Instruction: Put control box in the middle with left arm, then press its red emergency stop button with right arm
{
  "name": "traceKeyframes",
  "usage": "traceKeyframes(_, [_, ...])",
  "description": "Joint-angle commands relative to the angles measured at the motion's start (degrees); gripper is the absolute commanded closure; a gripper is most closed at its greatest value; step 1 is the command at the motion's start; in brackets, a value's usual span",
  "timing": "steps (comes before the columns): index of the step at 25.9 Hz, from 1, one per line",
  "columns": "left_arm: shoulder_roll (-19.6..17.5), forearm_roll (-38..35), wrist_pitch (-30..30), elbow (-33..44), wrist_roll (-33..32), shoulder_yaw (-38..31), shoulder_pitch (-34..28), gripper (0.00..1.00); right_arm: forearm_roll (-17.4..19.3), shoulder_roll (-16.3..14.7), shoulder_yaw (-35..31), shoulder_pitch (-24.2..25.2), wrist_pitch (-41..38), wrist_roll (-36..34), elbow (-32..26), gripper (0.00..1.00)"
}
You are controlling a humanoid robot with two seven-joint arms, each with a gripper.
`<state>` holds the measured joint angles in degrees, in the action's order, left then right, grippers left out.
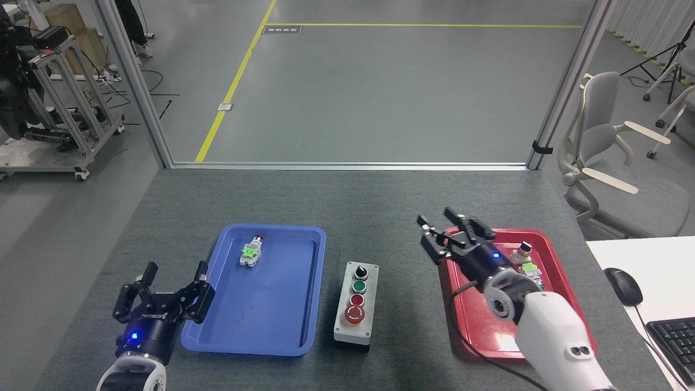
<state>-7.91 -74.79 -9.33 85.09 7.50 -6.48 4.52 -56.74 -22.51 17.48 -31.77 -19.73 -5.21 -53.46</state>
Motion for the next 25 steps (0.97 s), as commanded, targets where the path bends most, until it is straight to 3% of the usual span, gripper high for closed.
traceKeyframes(1, [0.08, -0.18, -0.07, 0.17, 3.31, -0.03, -0.65, 0.0, -0.03, -2.89, -11.76, 4.61, -0.75, 0.03, -0.33, 0.0])
traceKeyframes(4, [0.61, -0.01, -0.07, -0.27, 4.19, 0.32, -1.79, 0.0, -0.21, -4.56, -17.92, 8.39, -2.77, 0.12, -1.56, 0.0])
traceKeyframes(8, [7.29, -0.71, 0.28, -0.89, 3.66, 2.52, -1.97, 0.0, -0.83, -4.21, -24.51, 15.07, -3.21, 0.12, -5.69, 0.0])
traceKeyframes(10, [7.82, -1.59, 0.37, -2.47, 3.4, 2.52, -2.94, 0.0, -1.62, -4.38, -24.86, 17.01, -3.3, 0.12, -7.98, 0.0])
traceKeyframes(16, [8.17, -1.85, 0.28, -2.56, -2.67, 2.35, -3.11, 0.0, -2.14, -4.91, -24.86, 17.97, -2.42, 0.2, -9.12, 0.0])
traceKeyframes(25, [8.43, -1.68, 0.19, -2.47, -3.28, 2.43, -3.11, 0.0, -2.14, -5.26, -24.86, 18.06, -2.33, 0.12, -9.12, 0.0])
